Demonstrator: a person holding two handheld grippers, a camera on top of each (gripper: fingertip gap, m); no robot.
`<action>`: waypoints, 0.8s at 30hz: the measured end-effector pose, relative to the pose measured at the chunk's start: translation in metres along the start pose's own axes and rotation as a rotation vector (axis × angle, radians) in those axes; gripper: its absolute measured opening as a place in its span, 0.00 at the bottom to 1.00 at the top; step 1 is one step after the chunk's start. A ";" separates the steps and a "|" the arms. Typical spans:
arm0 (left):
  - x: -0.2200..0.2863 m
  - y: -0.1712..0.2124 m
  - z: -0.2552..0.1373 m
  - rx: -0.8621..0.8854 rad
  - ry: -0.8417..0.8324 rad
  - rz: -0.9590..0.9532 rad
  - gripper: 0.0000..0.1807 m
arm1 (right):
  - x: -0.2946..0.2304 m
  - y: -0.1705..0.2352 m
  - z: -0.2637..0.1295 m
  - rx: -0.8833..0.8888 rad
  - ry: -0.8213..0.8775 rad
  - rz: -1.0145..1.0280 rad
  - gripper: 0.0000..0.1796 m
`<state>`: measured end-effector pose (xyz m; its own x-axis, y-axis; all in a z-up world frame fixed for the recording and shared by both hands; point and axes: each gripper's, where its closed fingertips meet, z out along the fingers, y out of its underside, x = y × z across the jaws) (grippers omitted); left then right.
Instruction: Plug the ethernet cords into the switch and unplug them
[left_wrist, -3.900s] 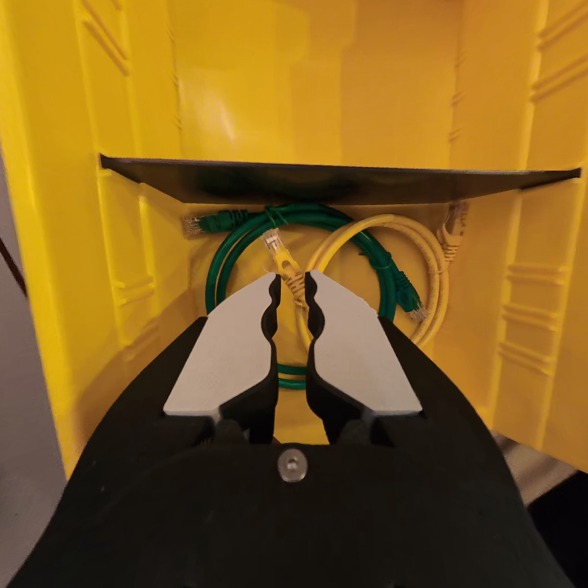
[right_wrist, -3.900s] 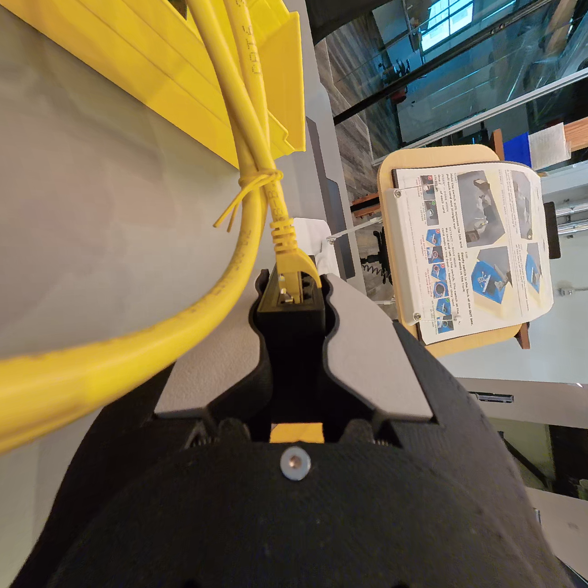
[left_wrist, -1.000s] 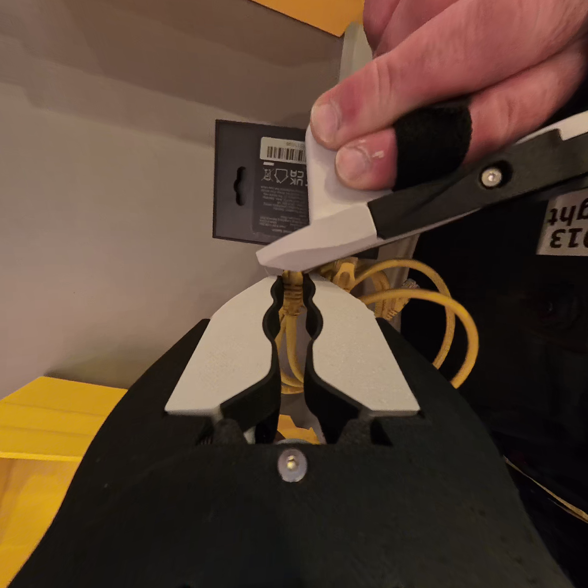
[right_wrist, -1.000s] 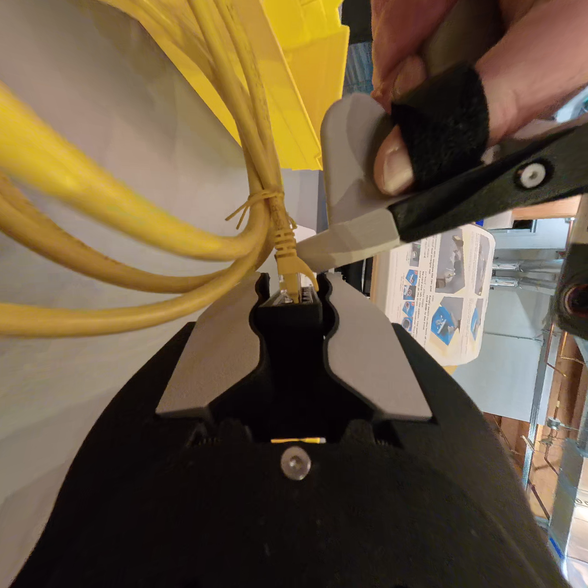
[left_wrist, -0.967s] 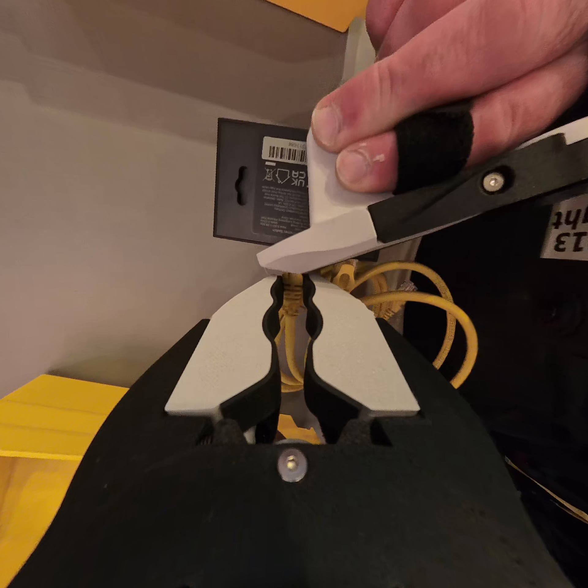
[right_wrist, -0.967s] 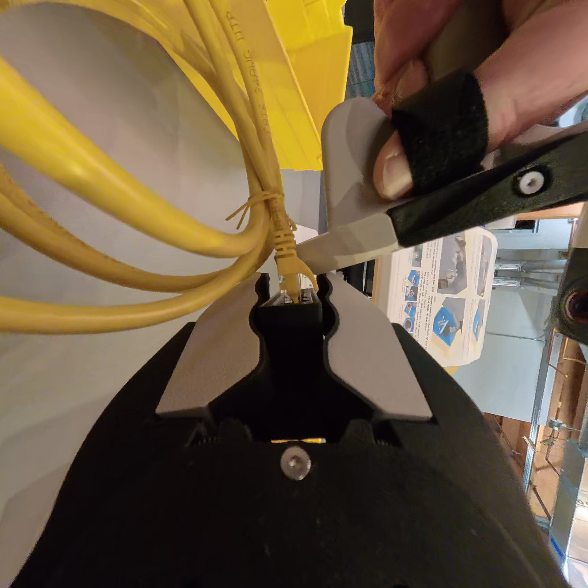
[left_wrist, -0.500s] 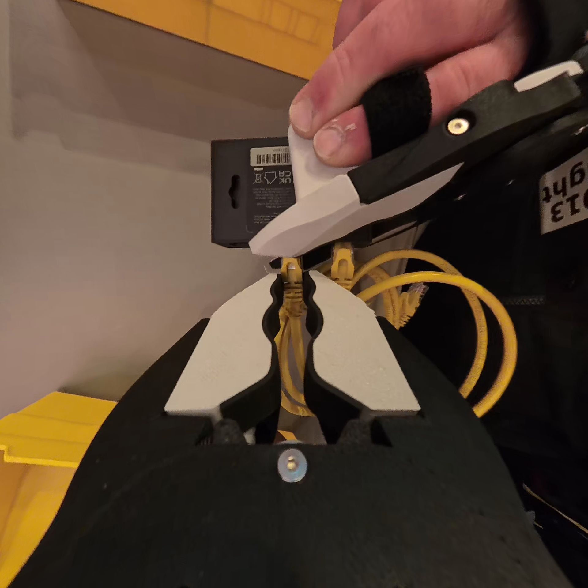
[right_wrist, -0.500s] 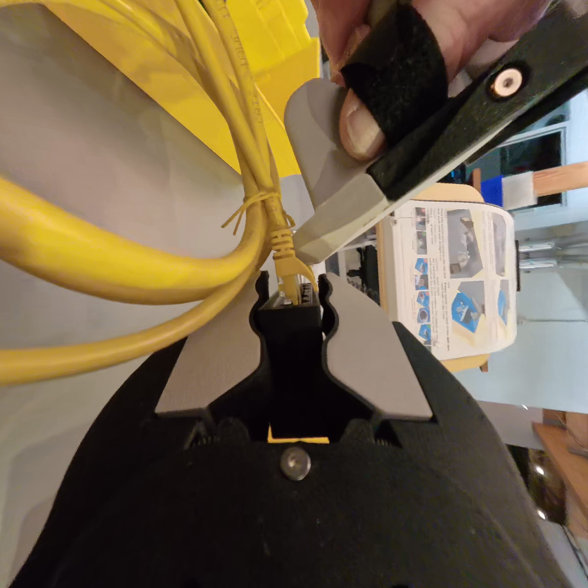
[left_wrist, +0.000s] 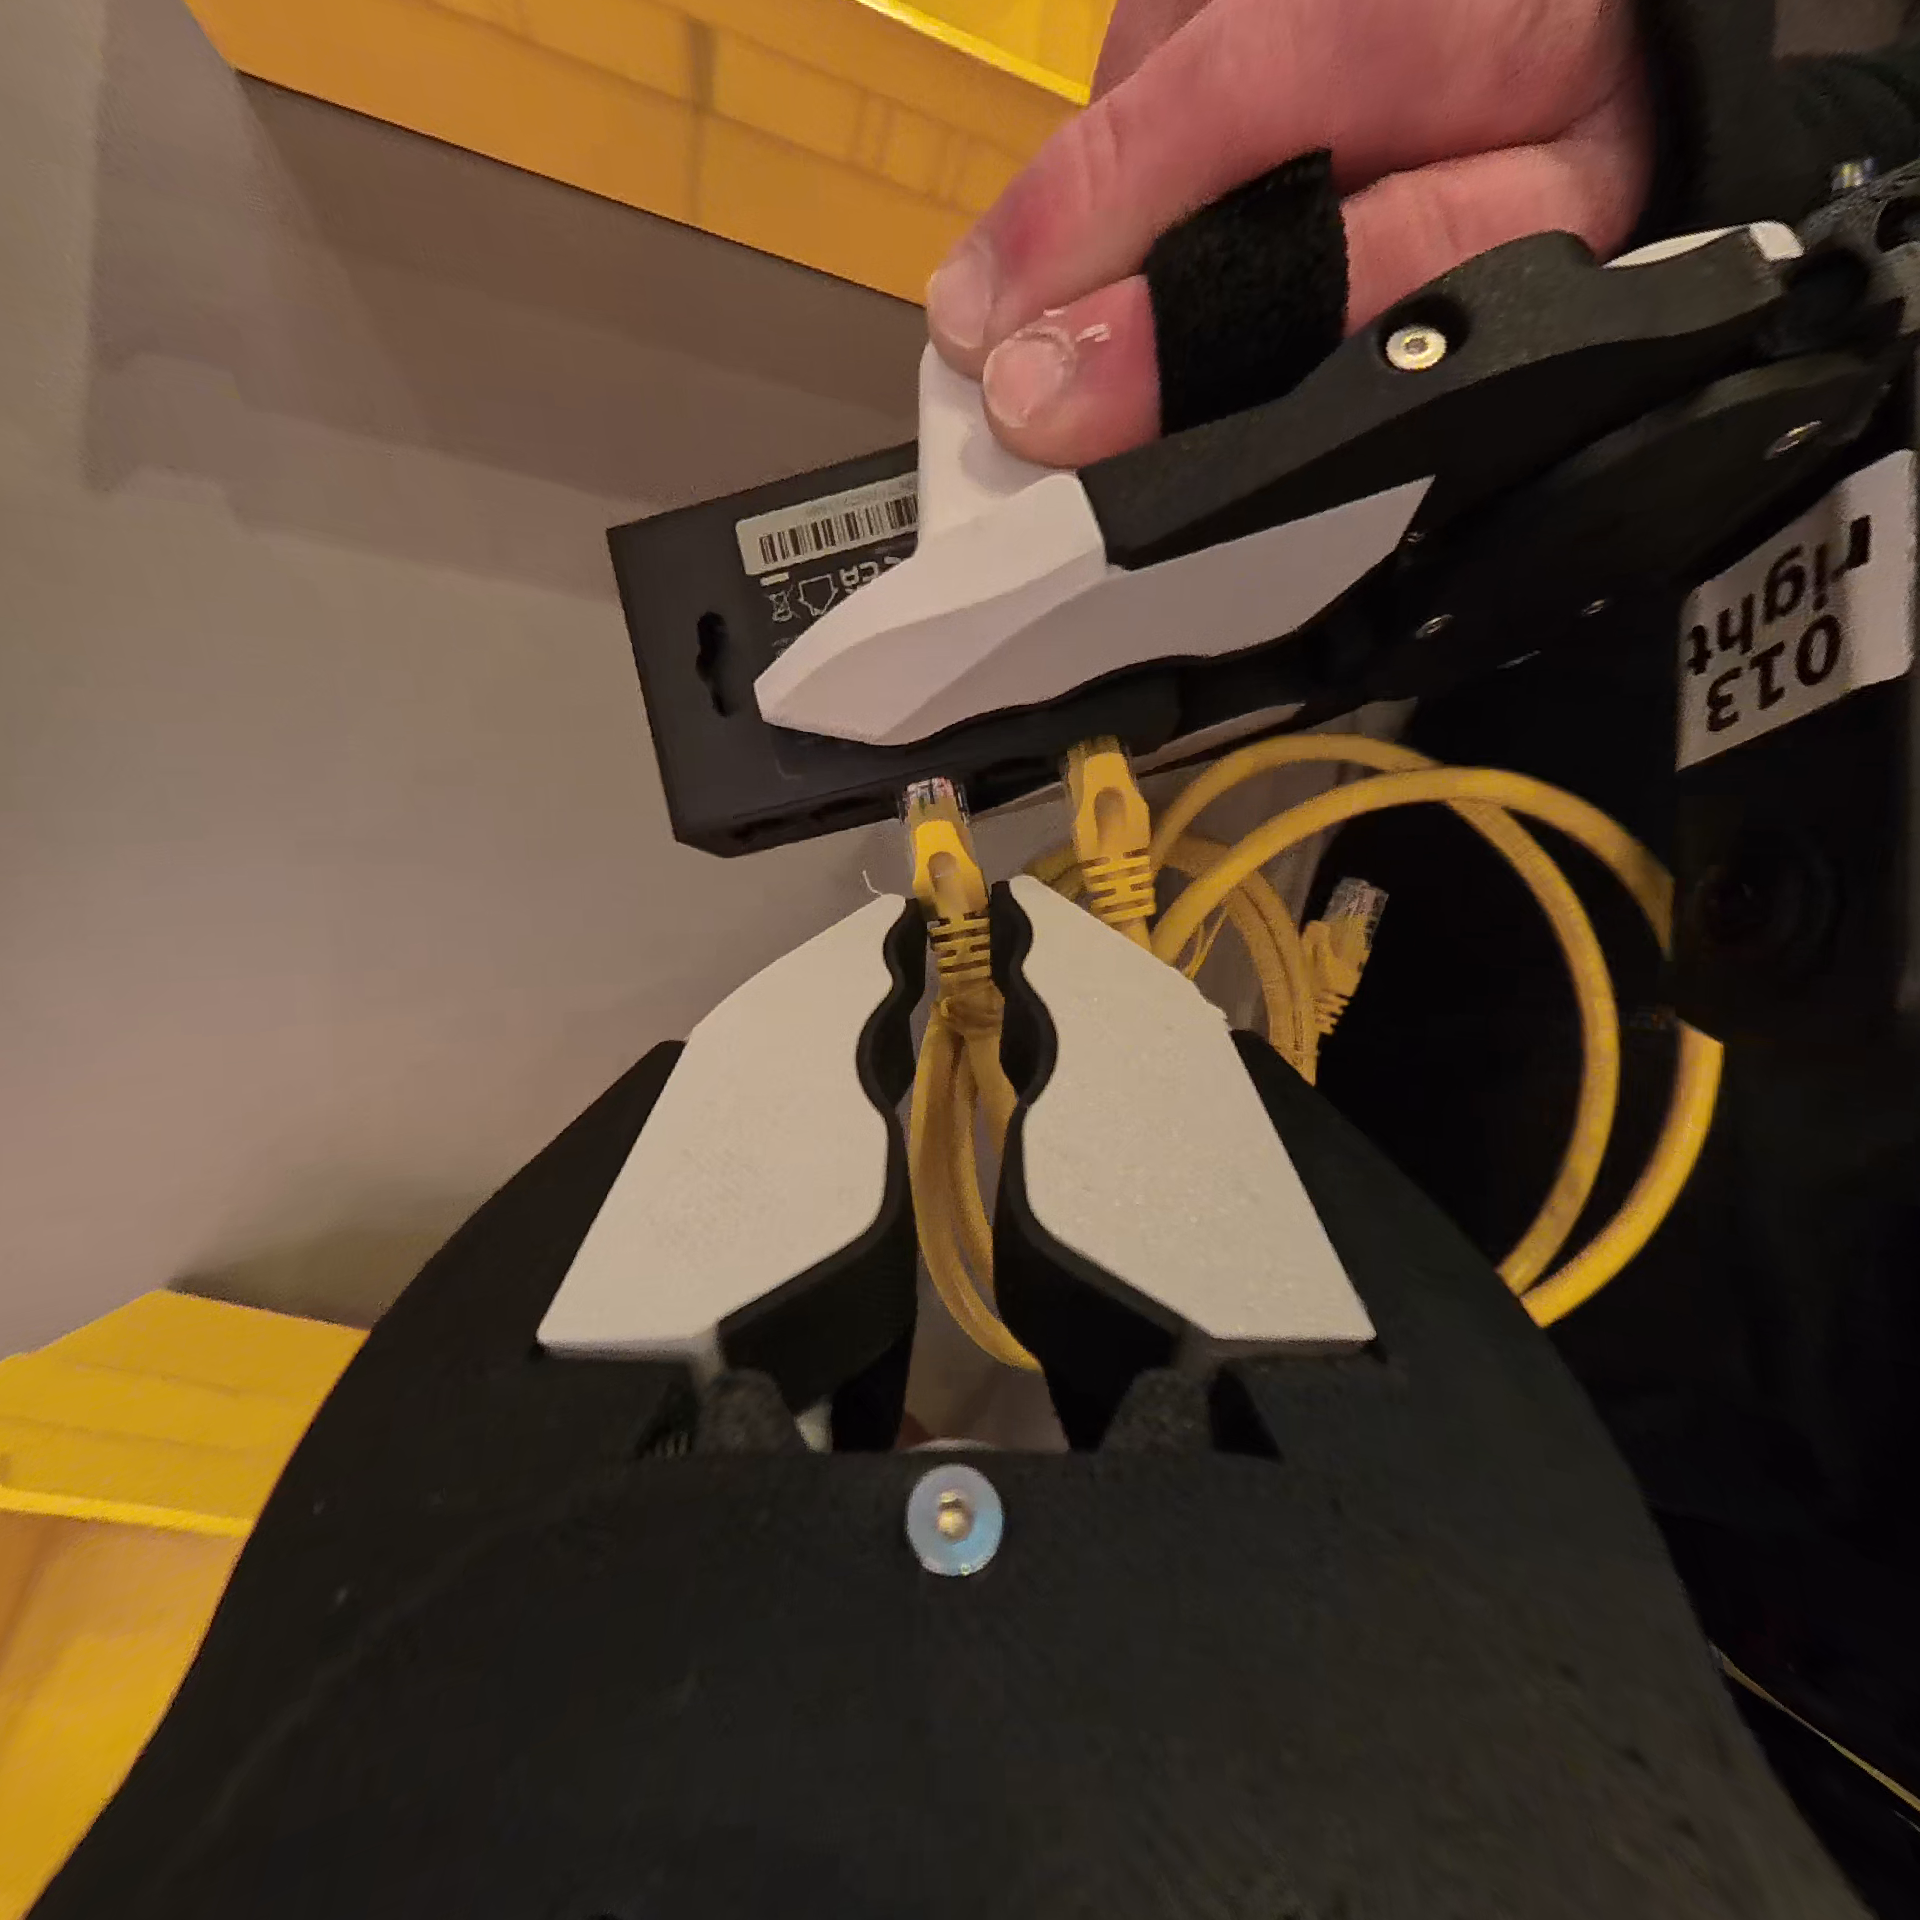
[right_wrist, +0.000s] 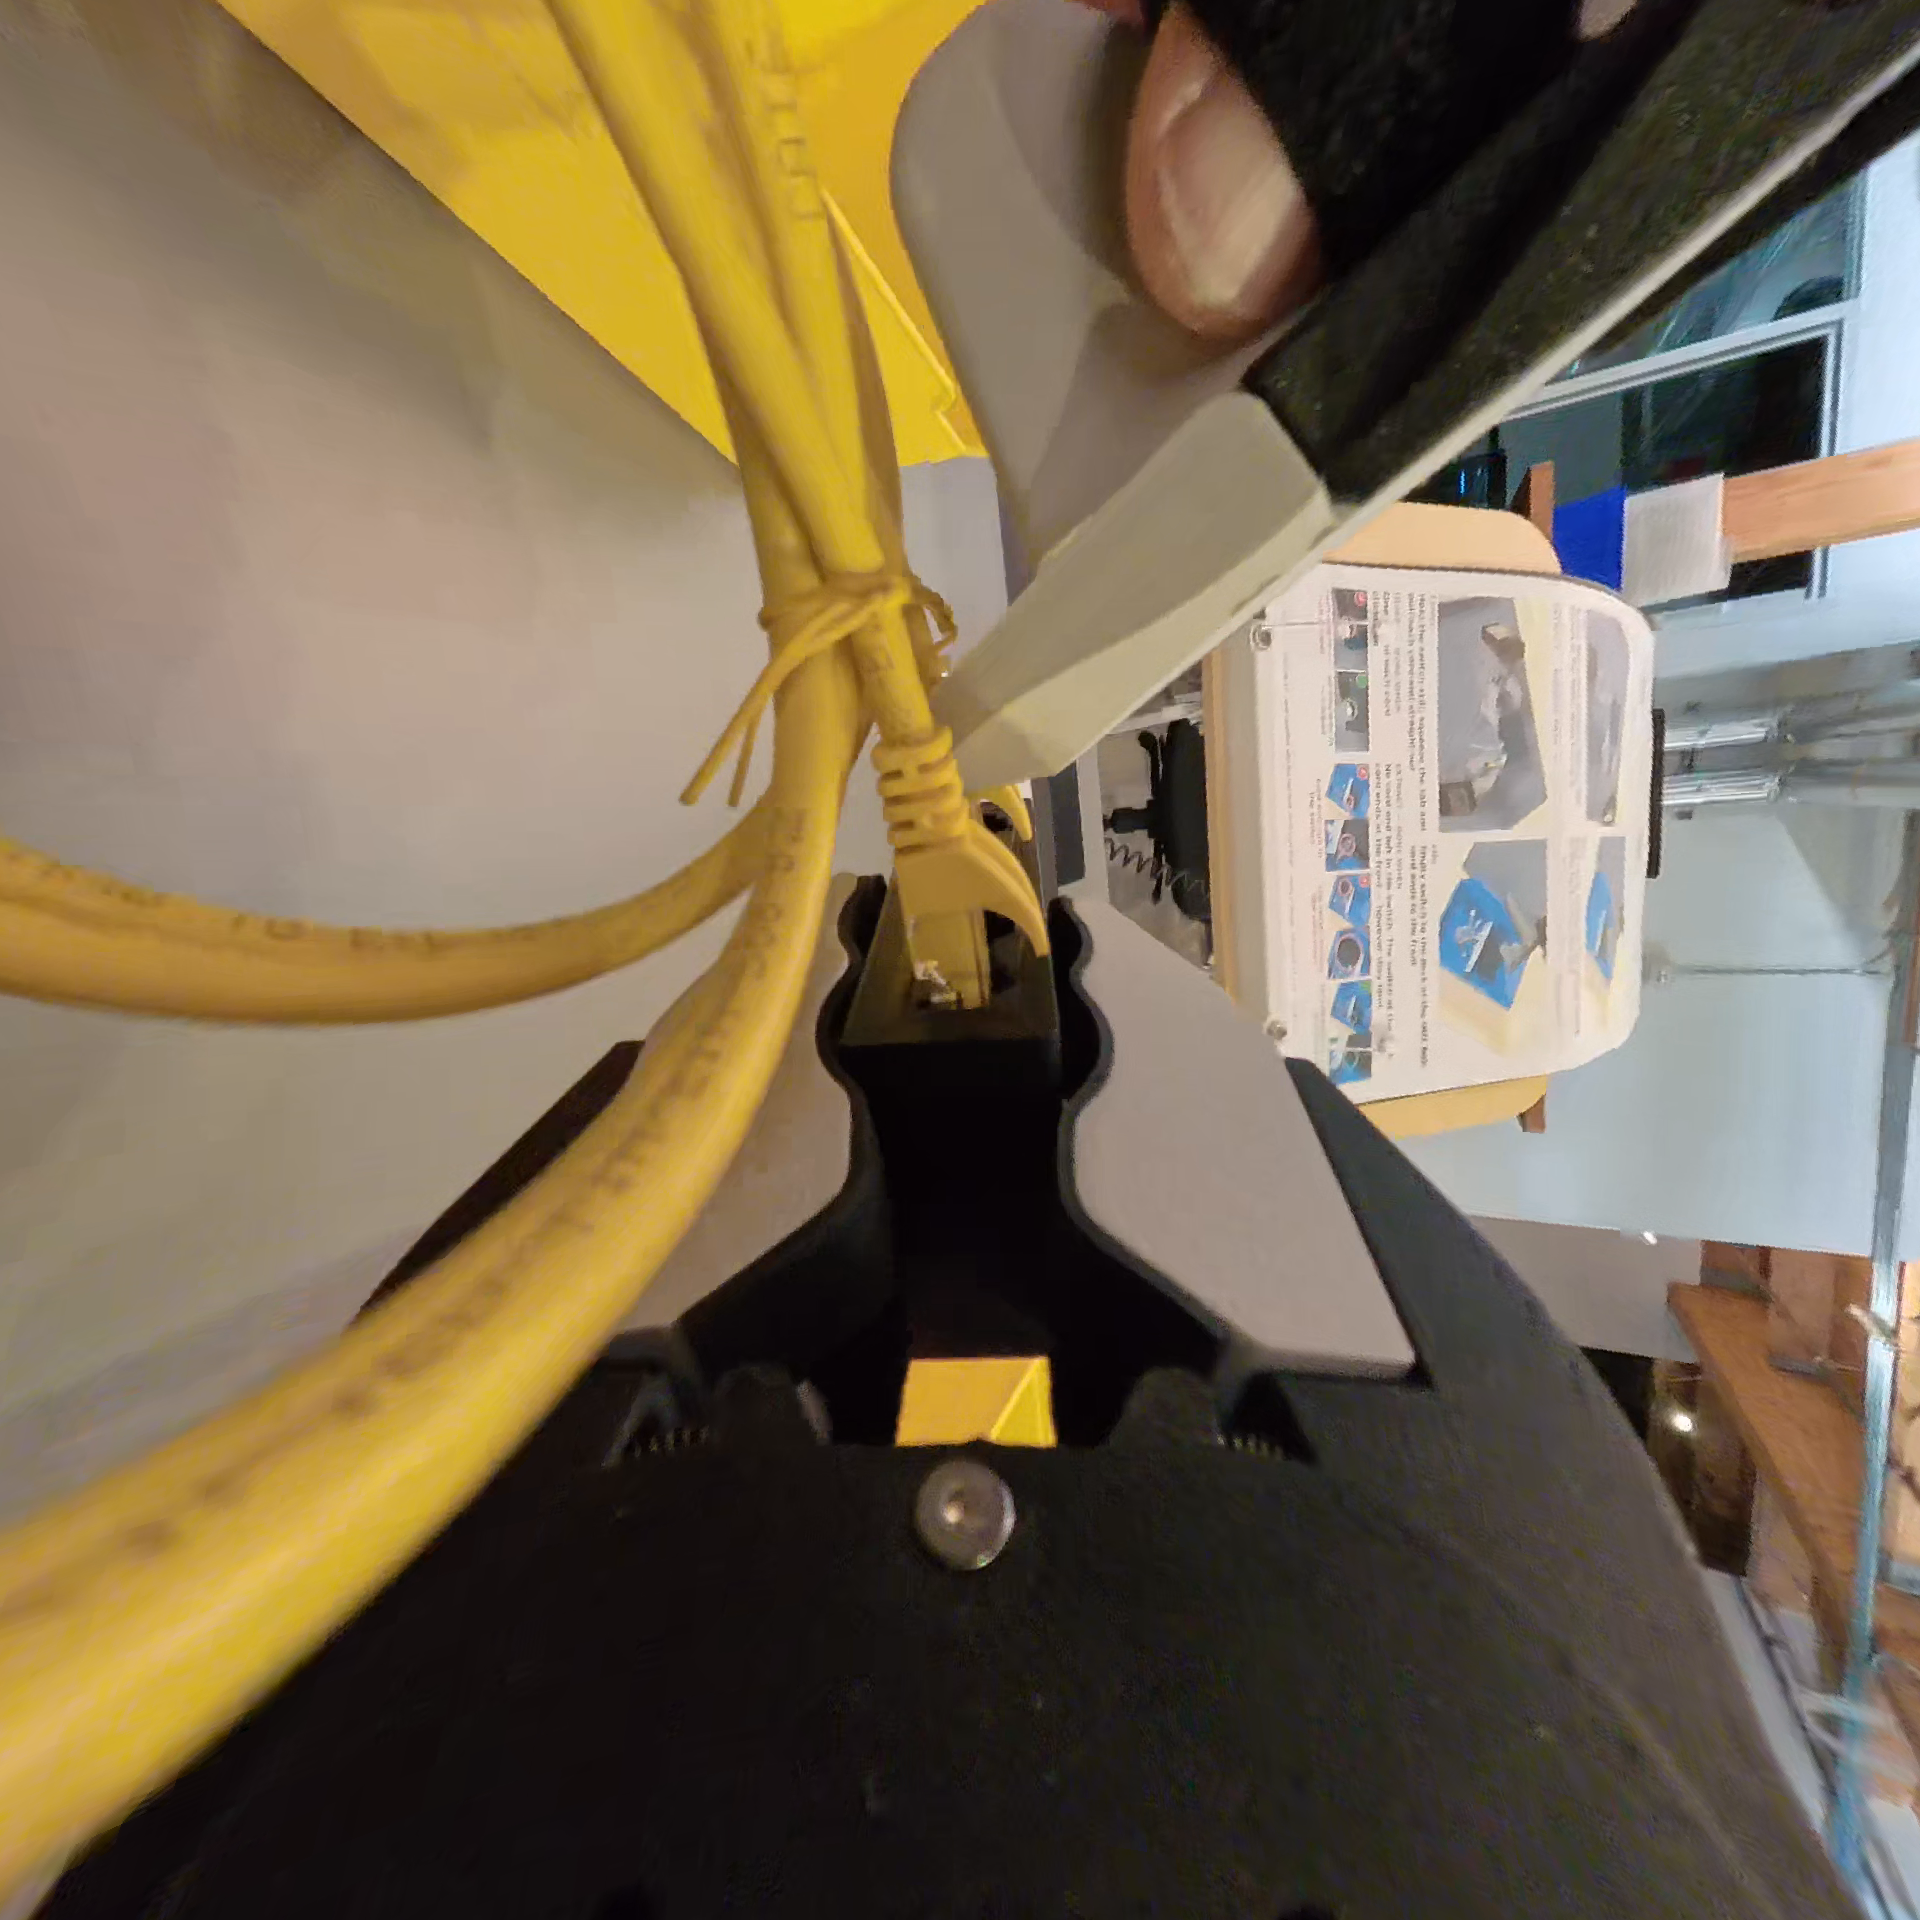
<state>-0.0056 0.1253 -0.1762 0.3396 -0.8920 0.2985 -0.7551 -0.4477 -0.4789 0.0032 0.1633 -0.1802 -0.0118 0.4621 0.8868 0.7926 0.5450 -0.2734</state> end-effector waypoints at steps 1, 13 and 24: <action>0.001 0.001 0.002 -0.011 0.009 -0.004 0.06 | -0.002 0.000 -0.001 0.010 -0.012 0.009 0.17; 0.001 0.004 0.012 -0.060 0.018 -0.021 0.06 | -0.011 -0.005 0.000 0.061 -0.036 -0.005 0.18; 0.002 0.009 0.016 -0.129 0.021 0.111 0.06 | -0.021 -0.011 -0.001 0.100 -0.118 0.003 0.16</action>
<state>-0.0029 0.1187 -0.1936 0.2391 -0.9333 0.2680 -0.8533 -0.3337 -0.4006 -0.0050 0.1473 -0.1951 -0.0857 0.5398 0.8374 0.7281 0.6077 -0.3172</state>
